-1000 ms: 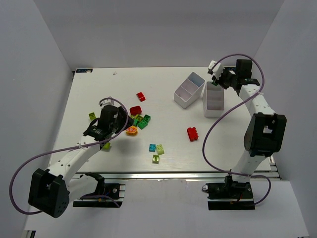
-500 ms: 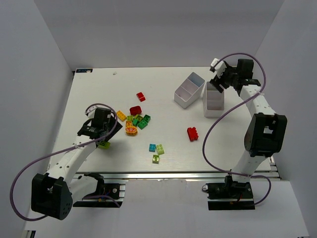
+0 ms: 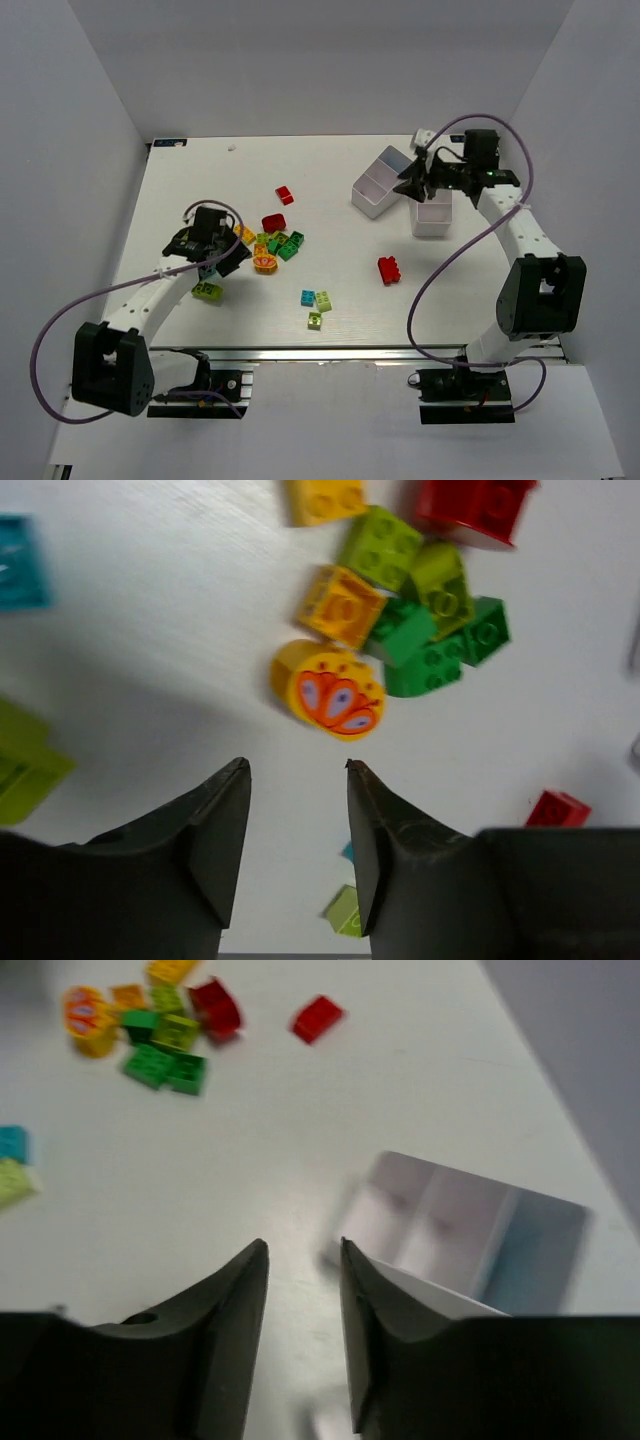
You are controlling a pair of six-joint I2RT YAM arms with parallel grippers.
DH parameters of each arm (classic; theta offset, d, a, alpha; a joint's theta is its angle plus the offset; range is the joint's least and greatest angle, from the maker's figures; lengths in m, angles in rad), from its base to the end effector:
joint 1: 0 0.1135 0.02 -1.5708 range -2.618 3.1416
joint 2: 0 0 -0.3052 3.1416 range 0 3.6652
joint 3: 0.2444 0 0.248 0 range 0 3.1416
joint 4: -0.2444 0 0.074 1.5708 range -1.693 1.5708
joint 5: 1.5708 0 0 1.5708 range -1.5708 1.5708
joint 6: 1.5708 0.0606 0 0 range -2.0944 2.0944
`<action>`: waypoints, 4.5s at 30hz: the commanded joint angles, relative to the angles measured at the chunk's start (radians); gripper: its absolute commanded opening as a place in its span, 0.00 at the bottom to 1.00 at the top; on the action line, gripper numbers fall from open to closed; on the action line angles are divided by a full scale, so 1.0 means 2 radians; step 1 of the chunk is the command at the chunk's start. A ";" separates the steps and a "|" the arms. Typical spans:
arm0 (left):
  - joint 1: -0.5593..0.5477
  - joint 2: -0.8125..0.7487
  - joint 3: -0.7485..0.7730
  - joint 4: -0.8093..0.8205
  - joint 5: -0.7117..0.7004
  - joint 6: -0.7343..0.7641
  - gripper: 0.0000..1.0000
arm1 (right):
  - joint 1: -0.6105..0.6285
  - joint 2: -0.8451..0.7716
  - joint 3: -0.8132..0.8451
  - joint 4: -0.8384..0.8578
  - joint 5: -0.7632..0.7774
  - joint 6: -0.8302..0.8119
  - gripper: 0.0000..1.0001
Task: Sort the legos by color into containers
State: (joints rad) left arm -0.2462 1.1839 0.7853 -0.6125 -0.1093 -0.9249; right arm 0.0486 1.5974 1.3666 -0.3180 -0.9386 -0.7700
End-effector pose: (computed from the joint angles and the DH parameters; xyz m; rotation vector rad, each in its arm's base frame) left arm 0.2161 -0.0475 0.2443 -0.9043 2.4390 -0.2945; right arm 0.3670 0.0668 0.3647 -1.2145 1.4827 0.5099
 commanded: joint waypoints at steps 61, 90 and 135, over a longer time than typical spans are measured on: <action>-0.089 -0.094 0.061 -0.007 -0.119 0.135 0.84 | 0.346 0.326 0.153 0.091 0.355 0.229 0.77; -0.089 0.026 0.024 0.153 0.005 0.159 0.78 | 0.176 0.050 0.011 0.056 0.208 0.135 0.00; -0.091 0.087 0.058 0.147 0.023 0.210 0.61 | -0.043 0.066 0.051 0.033 0.235 0.140 0.89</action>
State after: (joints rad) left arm -0.4282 1.3281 0.8486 -0.3073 -0.0792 -0.5499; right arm -0.0021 1.8332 1.4685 -0.2234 -0.3084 -0.4313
